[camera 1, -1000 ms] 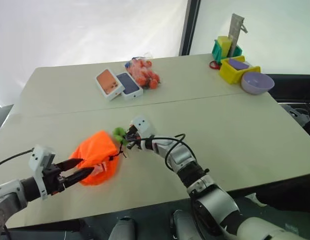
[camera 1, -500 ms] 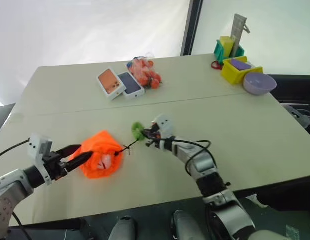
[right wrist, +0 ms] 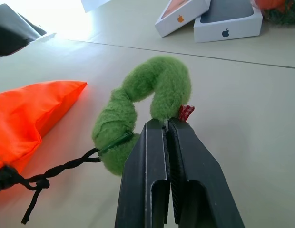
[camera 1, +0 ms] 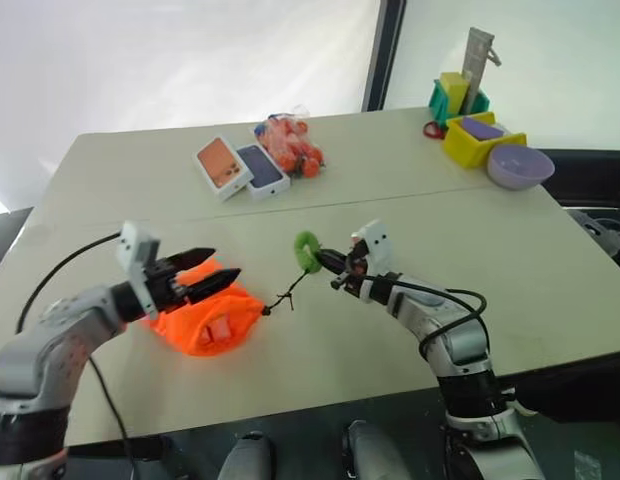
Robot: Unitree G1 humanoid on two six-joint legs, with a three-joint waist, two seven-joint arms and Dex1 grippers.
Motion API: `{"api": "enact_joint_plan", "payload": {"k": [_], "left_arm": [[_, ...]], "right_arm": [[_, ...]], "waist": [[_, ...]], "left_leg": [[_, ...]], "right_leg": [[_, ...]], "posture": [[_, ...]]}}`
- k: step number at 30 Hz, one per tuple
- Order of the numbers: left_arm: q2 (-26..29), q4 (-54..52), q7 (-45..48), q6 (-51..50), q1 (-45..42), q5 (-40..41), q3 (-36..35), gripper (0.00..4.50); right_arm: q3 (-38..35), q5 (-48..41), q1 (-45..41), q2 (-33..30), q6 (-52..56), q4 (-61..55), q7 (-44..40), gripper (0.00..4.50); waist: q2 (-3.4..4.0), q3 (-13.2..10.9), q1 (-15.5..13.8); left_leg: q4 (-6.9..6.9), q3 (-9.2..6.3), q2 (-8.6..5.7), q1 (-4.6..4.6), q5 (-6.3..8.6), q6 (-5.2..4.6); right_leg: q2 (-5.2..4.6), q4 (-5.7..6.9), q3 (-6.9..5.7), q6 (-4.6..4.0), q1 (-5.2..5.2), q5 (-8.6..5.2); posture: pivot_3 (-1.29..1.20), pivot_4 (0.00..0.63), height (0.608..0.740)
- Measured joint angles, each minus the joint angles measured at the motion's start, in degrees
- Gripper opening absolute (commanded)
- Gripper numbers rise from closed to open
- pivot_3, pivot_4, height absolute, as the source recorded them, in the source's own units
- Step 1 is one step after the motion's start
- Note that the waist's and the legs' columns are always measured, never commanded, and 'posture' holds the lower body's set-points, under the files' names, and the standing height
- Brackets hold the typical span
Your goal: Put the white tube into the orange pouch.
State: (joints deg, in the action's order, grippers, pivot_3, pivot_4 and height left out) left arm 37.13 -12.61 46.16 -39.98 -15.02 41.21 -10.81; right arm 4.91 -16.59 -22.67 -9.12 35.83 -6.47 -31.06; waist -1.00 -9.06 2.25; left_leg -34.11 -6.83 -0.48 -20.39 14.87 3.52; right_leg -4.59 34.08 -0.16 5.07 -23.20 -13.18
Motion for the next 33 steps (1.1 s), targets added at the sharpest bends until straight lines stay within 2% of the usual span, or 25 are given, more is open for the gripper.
{"api": "enact_joint_plan", "payload": {"k": [4,11,15,24,33], "left_arm": [[-0.6,3.0,2.2,2.7,-2.5,-4.0,5.3,4.47],[-1.4,7.1,6.2,3.2,-4.8,-6.3,9.8,4.47],[-0.4,7.3,9.0,2.8,-4.9,-6.9,10.9,4.47],[-1.8,12.3,11.3,2.8,-8.3,-8.1,12.3,4.47],[-2.4,21.9,16.8,3.1,-15.1,-10.4,14.0,4.47]], "right_arm": [[-0.2,-0.1,0.3,-0.1,0.0,-0.1,0.6,0.0],[-0.3,-1.4,2.5,-1.1,0.0,-3.5,0.8,0.0],[-0.1,-2.5,5.0,-1.0,0.0,-7.2,0.9,0.0],[0.3,-2.8,5.1,-1.9,-0.2,-7.3,0.9,0.0],[0.3,-2.8,2.9,-2.2,-1.7,-5.8,0.7,0.0]], "waist": [[0.04,0.0,0.3],[0.04,0.0,0.1],[0.04,0.0,0.2],[0.04,0.0,0.1],[0.03,0.0,0.1]], "left_leg": [[0.1,0.05,0.03,0.02,0.0,-0.01],[0.02,0.05,0.03,0.01,0.0,-0.01],[0.04,0.04,0.04,0.02,0.0,-0.01],[0.01,0.04,0.04,0.02,0.0,-0.01],[0.0,0.04,0.03,0.02,0.0,-0.02]], "right_leg": [[0.02,0.03,0.02,0.04,-0.08,-0.01],[0.02,0.02,0.02,0.21,-0.03,-0.13],[0.02,0.03,0.02,0.24,-0.04,-0.15],[0.02,0.04,0.02,0.24,-0.02,-0.14],[0.03,0.05,0.02,0.22,-0.02,-0.12]], "posture": [[0.0,0.15,0.74],[0.0,0.15,0.74],[0.0,0.15,0.74],[0.0,0.15,0.74],[0.0,0.15,0.74]]}}
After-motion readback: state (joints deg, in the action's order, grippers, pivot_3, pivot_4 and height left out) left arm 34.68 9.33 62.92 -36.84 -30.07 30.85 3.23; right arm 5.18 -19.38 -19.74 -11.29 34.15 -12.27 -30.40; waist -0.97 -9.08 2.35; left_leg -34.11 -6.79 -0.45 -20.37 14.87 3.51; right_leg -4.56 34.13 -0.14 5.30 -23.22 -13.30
